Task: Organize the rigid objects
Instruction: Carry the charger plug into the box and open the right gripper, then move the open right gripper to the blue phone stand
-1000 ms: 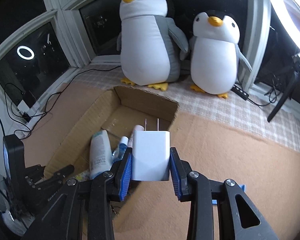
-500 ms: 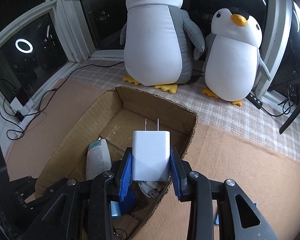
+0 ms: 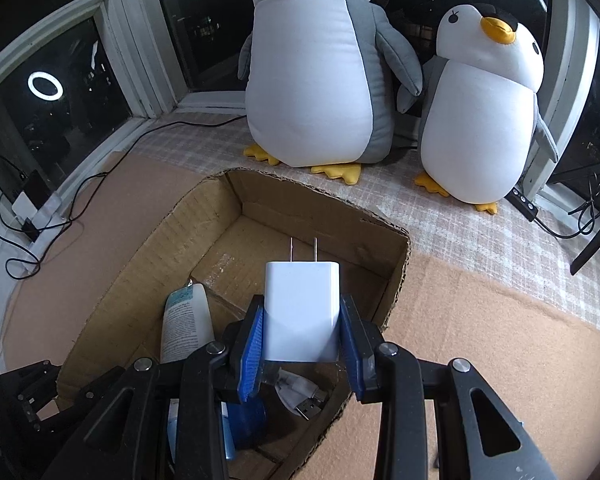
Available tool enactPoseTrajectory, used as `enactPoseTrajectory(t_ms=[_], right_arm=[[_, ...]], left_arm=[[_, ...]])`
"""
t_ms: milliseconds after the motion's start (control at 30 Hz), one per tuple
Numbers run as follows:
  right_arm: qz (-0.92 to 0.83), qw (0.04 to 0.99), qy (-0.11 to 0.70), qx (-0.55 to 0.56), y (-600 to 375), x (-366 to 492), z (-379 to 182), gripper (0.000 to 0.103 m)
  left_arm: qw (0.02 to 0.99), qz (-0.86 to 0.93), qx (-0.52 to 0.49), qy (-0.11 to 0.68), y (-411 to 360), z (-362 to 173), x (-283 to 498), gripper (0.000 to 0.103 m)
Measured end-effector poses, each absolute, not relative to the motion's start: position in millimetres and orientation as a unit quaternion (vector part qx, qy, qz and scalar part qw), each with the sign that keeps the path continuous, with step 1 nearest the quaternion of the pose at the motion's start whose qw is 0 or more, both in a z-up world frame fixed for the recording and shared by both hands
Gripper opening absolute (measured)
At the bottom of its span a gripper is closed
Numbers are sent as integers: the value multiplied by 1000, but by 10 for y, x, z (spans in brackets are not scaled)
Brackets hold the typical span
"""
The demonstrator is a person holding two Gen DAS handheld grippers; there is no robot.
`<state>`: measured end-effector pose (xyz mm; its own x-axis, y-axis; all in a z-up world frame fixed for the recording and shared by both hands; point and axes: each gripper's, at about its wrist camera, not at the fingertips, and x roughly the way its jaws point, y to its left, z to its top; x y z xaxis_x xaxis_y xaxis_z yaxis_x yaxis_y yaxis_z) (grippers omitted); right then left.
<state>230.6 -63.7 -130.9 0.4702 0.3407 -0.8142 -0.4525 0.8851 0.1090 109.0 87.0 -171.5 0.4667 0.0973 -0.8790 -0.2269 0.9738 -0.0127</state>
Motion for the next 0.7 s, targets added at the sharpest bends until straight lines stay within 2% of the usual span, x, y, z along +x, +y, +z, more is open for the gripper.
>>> enactPoseTrajectory(t_ms=[33, 133, 167, 333, 467, 700], right_arm=[[231, 855, 459, -62, -639, 2311, -1311, 34], [226, 858, 456, -61, -660, 2317, -1296, 48], [226, 859, 455, -59, -670, 2317, -1290, 49], [228, 858, 456, -62, -669, 2309, -1280, 50], [232, 858, 455, -64, -653, 2288, -1270, 55], [234, 860, 449, -66, -645, 2246, -1218, 55]], left_arm=[[854, 95, -64, 508, 873, -1715, 1091, 17], [854, 95, -64, 507, 868, -1713, 1090, 17], [854, 95, -63, 507, 864, -1714, 1089, 17], [854, 95, -64, 507, 865, -1715, 1087, 17], [854, 95, -64, 507, 864, -1714, 1087, 17], [854, 95, -63, 507, 865, -1714, 1087, 17]])
